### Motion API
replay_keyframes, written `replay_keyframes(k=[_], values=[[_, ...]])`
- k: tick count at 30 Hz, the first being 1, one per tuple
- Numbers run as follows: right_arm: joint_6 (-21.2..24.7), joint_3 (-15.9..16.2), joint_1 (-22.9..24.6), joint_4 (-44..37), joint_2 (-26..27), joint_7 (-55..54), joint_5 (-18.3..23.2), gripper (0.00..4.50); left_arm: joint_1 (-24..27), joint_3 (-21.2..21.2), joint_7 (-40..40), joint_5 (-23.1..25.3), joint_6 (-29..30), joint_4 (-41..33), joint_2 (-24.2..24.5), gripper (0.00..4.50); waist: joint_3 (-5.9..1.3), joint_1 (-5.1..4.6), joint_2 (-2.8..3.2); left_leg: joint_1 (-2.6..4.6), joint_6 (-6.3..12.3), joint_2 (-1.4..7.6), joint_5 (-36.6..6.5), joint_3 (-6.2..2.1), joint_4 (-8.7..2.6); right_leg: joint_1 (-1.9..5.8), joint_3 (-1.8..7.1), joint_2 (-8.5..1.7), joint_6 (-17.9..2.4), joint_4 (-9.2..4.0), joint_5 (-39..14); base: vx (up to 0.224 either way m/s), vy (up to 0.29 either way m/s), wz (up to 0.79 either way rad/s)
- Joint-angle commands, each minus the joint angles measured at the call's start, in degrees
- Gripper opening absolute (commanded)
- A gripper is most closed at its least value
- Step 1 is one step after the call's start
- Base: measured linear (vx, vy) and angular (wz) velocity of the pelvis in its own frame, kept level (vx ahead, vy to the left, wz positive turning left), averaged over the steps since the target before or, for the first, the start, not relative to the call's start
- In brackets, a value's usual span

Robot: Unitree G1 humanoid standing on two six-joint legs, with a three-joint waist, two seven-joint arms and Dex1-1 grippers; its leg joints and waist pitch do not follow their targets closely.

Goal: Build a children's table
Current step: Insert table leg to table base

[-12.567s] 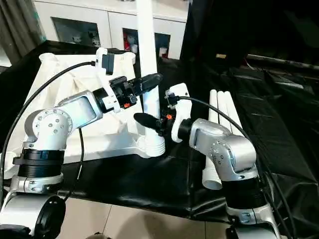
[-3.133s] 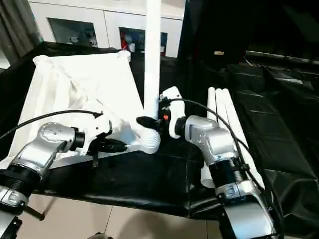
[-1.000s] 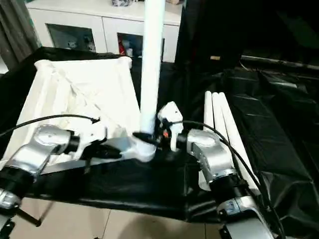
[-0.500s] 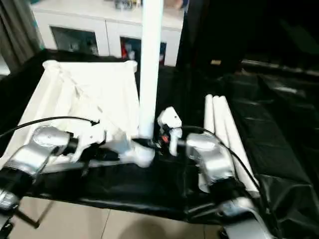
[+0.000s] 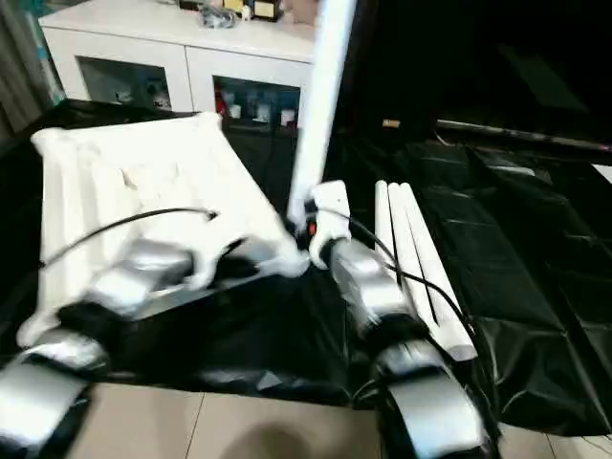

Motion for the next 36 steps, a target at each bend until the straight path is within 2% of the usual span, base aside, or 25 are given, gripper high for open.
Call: replay_keyframes(k=[1, 4, 5, 11, 15, 16, 18, 20, 21, 23, 24, 25, 26, 28, 29, 31, 32, 33, 34, 35, 36], values=[[4.21, -0.67, 3.56, 9.68, 0.82, -3.4, -0.8, 1.86, -1.21, 1.14, 5.51, 1.46, 1.76, 1.61, -0.38, 0.0, -1.28, -0.21, 1.09, 1.28, -3.49, 2.53, -30.83, -1.83, -5.17, -0.93, 1.95, -4.44, -8.03, -5.9, -25.05, 0.0, 0.0, 0.0], [3.6, -1.35, 2.17, 11.84, 1.92, -5.01, -0.65, 1.86, -1.54, 0.2, 6.64, 2.47, 1.22, 2.42, -1.03, 0.0, -1.31, -0.2, 1.07, 1.3, -3.42, 2.53, -30.99, -1.79, -5.21, -1.05, 1.99, -4.48, -8.18, -5.87, -24.18, 0.0, 0.0, 0.0], [3.41, -1.31, 1.95, 12.24, 1.99, -5.14, -0.86, 1.86, -1.49, 0.15, 6.54, 2.5, 1.29, 2.35, -1.09, 0.0, -1.25, -0.24, 0.79, 1.19, -3.27, 2.51, -31.1, -1.78, -5.24, -1.02, 1.97, -4.45, -8.04, -5.96, -24.45, 0.0, 0.0, 0.0], [2.8, -0.84, 0.66, 13.66, 2.08, -4.71, -2.99, 1.86, -1.2, 0.07, 6.64, 2.79, 1.1, 1.86, -0.8, 0.0, -1.24, -0.18, 0.72, 1.08, -2.98, 2.58, -30.96, -1.76, -5.36, -1.08, 2.12, -4.53, -7.6, -5.97, -24.55, 0.0, 0.0, 0.0], [1.51, -1.31, -0.84, 14.03, 2.17, -2.49, -2.87, 1.86, -1.11, -0.01, 6.08, 3.07, 0.56, 1.81, -0.66, 0.0, -1.27, -0.21, 0.64, 1.0, -2.79, 2.58, -30.83, -1.72, -5.37, -1.14, 2.2, -4.56, -7.46, -6.05, -24.88, 0.0, 0.0, 0.0], [1.39, -1.34, -0.96, 14.04, 2.16, -2.27, -2.85, 2.21, -1.1, 0.01, 6.04, 3.08, 0.54, 1.8, -0.67, 0.0, -1.28, -0.22, 0.6, 0.9, -2.73, 2.57, -30.57, -1.72, -5.39, -1.06, 2.2, -4.57, -7.41, -6.03, -24.87, 0.0, 0.0, 0.0], [0.84, -1.85, -2.04, 13.91, 2.14, -0.74, -2.49, 2.56, -1.07, 0.04, 5.76, 3.12, 0.3, 1.75, -0.61, 0.0, -1.29, -0.19, 0.59, 0.78, -2.57, 2.62, -29.74, -1.67, -5.44, -1.05, 2.26, -4.57, -7.6, -5.97, -24.2, 0.0, 0.0, 0.0], [0.59, -2.27, -2.81, 13.66, 2.13, 0.0, -2.23, 2.73, -1.07, 0.0, 5.52, 3.13, -0.03, 1.73, -0.47, 0.0, -1.49, -0.15, 0.73, 0.68, -2.56, 2.66, -28.63, -1.63, -5.41, -0.91, 2.3, -4.64, -8.08, -5.9, -22.76, 0.0, 0.0, 0.0], [0.49, -2.36, -3.03, 13.62, 2.12, 0.14, -2.24, 2.73, -1.1, -0.02, 5.44, 3.14, -0.17, 1.74, -0.43, 0.0, -1.36, -0.18, 0.9, 0.46, -2.8, 2.82, -28.1, -1.7, -5.6, -0.78, 2.21, -4.54, -8.4, -5.66, -21.17, 0.0, 0.0, 0.0], [-0.24, -2.24, -4.04, 13.27, 1.84, 1.24, -2.5, 2.93, -1.17, -0.33, 4.85, 3.35, -0.94, 1.62, -0.08, 0.0, -1.46, -0.22, 0.46, 0.46, -2.39, 2.65, -27.52, -1.44, -5.47, -0.61, 2.16, -4.42, -8.88, -5.51, -20.02, 0.0, 0.0, 0.0], [-0.22, -2.3, -4.24, 13.14, 1.78, 1.59, -2.41, 3.03, -1.16, -0.4, 4.66, 3.38, -1.18, 1.56, 0.02, 0.0, -1.66, -0.01, 0.59, 0.21, -1.71, 2.7, -24.31, -1.27, -5.38, -0.29, 2.35, -4.58, -9.49, -5.29, -17.25, 0.0, 0.0, 0.0], [-0.23, -2.33, -4.53, 12.84, 1.64, 2.09, -2.31, 3.12, -1.17, -0.43, 4.41, 3.37, -1.42, 1.49, 0.14, 0.0, -1.67, 0.09, 0.83, 0.1, -1.42, 2.73, -22.98, -1.18, -5.35, -0.2, 2.41, -4.62, -9.78, -5.24, -15.9, 0.0, 0.0, 0.0], [-0.23, -2.29, -4.8, 12.41, 1.46, 2.78, -2.24, 3.22, -1.16, -0.44, 4.15, 3.35, -1.66, 1.39, 0.29, 0.0, -1.56, 0.06, 0.74, -0.03, -1.13, 2.79, -21.68, -1.06, -5.35, -0.14, 2.32, -4.54, -10.12, -5.22, -15.27, 0.0, 0.0, 0.0], [-0.15, -2.39, -5.2, 11.75, 1.16, 4.44, -2.16, 3.3, -1.15, -0.72, 3.59, 3.51, -2.69, 1.2, 0.58, 0.0, -1.53, 0.04, 0.73, 0.11, -1.06, 2.78, -22.38, -0.96, -5.24, -0.3, 2.29, -4.5, -10.29, -5.4, -17.14, 0.0, 0.0, 0.0], [-0.13, -2.23, -5.38, 10.46, 0.48, 6.79, -2.14, 3.47, -0.92, -1.16, 2.67, 3.8, -3.56, 0.7, 1.03, 0.0, -1.79, 0.13, 0.59, -0.17, -0.95, 2.73, -20.72, -0.95, -5.16, 0.15, 2.29, -4.57, -10.39, -5.22, -15.99, 0.0, 0.0, 0.0], [-0.08, -2.1, -5.35, 9.76, 0.1, 8.31, -2.13, 3.54, -0.71, -1.41, 2.08, 3.97, -4.31, 0.32, 1.29, 0.0, -2.15, 0.31, 0.66, -0.34, -0.15, 2.78, -16.05, -0.69, -4.9, 0.45, 2.24, -4.44, -11.44, -4.61, -9.66, 0.0, 0.0, 0.0], [0.19, -1.77, -5.02, 8.37, -0.5, 10.27, -2.04, 3.67, -0.49, -1.49, 1.51, 3.94, -4.56, -0.05, 1.55, 0.0, -2.4, 0.38, 0.61, -0.6, 0.66, 2.7, -12.73, -0.45, -4.46, 0.75, 2.21, -4.36, -12.37, -4.1, -4.74, 0.0, 0.0, 0.0], [0.96, -0.77, -4.01, 4.9, -2.0, 15.07, -1.9, 3.77, 0.15, -1.97, -0.37, 3.96, -6.59, -0.97, 2.31, 0.0, -2.63, 0.71, 0.65, -1.03, 2.03, 2.55, -8.11, -0.37, -4.11, 1.38, 1.97, -4.16, -13.12, -3.44, 2.24, 0.0, 0.0, 0.0], [1.0, -0.71, -3.95, 4.74, -2.07, 15.27, -1.9, 3.88, 0.18, -1.99, -0.48, 3.94, -6.68, -1.02, 2.34, 0.0, -2.86, 0.88, 0.7, -0.93, 2.82, 2.57, -5.79, -0.21, -3.71, 1.44, 1.9, -4.03, -13.57, -2.97, 6.48, 0.0, 0.0, 0.0], [2.12, 1.38, -2.19, -0.01, -4.4, 20.9, -2.32, 3.96, 1.02, -2.31, -3.0, 3.51, -7.89, -2.22, 3.24, 0.0, -2.89, 0.88, 0.63, -1.03, 4.46, 2.45, -2.3, -0.09, -3.39, 1.59, 1.72, -3.76, -14.66, -2.36, 13.42, 0.0, 0.0, 0.0], [2.67, 2.79, -1.07, -2.5, -5.82, 23.37, -2.84, 3.96, 1.52, -2.58, -4.45, 3.32, -8.94, -2.93, 3.8, 0.0, -2.86, 0.98, 0.53, -1.14, 5.5, 2.32, -1.26, 0.03, -3.24, 1.76, 1.56, -3.66, -15.45, -2.11, 16.97, 0.0, 0.0, 0.0]])
